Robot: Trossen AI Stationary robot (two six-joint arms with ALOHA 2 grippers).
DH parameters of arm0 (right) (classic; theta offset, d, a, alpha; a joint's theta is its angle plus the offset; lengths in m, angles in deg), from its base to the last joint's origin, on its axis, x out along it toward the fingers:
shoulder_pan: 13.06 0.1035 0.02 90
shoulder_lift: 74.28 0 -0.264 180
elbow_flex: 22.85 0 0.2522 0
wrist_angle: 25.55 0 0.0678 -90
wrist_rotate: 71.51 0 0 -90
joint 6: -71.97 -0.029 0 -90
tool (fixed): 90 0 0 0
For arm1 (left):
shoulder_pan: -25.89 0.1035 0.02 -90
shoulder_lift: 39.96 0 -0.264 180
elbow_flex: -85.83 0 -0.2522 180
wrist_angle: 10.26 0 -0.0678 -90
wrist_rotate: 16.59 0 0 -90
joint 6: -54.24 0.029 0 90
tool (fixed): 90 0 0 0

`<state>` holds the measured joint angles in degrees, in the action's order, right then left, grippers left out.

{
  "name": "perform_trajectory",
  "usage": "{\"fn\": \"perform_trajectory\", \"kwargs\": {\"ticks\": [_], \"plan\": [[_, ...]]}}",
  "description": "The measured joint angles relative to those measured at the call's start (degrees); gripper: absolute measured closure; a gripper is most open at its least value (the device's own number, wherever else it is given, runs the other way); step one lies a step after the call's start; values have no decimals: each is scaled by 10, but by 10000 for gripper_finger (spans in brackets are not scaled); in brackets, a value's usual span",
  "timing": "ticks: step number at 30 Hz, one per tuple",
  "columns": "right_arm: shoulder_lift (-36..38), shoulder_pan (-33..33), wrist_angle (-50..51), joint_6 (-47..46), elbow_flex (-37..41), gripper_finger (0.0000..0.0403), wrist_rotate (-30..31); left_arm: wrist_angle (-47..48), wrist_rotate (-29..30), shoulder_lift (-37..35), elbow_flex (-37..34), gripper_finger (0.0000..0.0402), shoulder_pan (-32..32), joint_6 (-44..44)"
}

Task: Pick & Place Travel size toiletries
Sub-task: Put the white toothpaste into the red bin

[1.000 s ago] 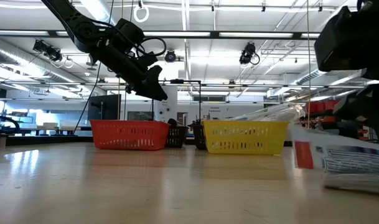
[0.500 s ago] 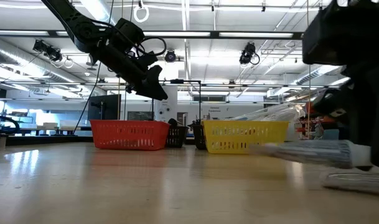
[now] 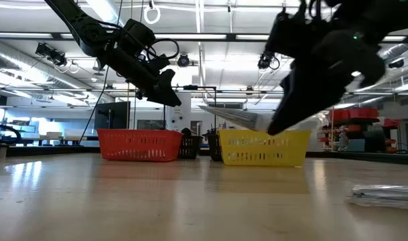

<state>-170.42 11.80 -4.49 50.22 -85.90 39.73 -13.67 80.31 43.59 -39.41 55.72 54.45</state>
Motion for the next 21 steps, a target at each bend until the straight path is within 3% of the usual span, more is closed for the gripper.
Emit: {"fn": "perform_trajectory", "kwargs": {"ticks": [9,13,17,21], "plan": [[2,-39,-63,133,0,338,15,0,-11,0,0,242,0,2],[19,-50,-53,162,0,337,63,-1,-116,0,0,242,0,-48],[47,-49,-23,193,0,337,173,-5,-248,0,0,242,-1,-126],[55,-56,11,197,0,337,259,-11,-311,0,0,242,-9,-168]]}}
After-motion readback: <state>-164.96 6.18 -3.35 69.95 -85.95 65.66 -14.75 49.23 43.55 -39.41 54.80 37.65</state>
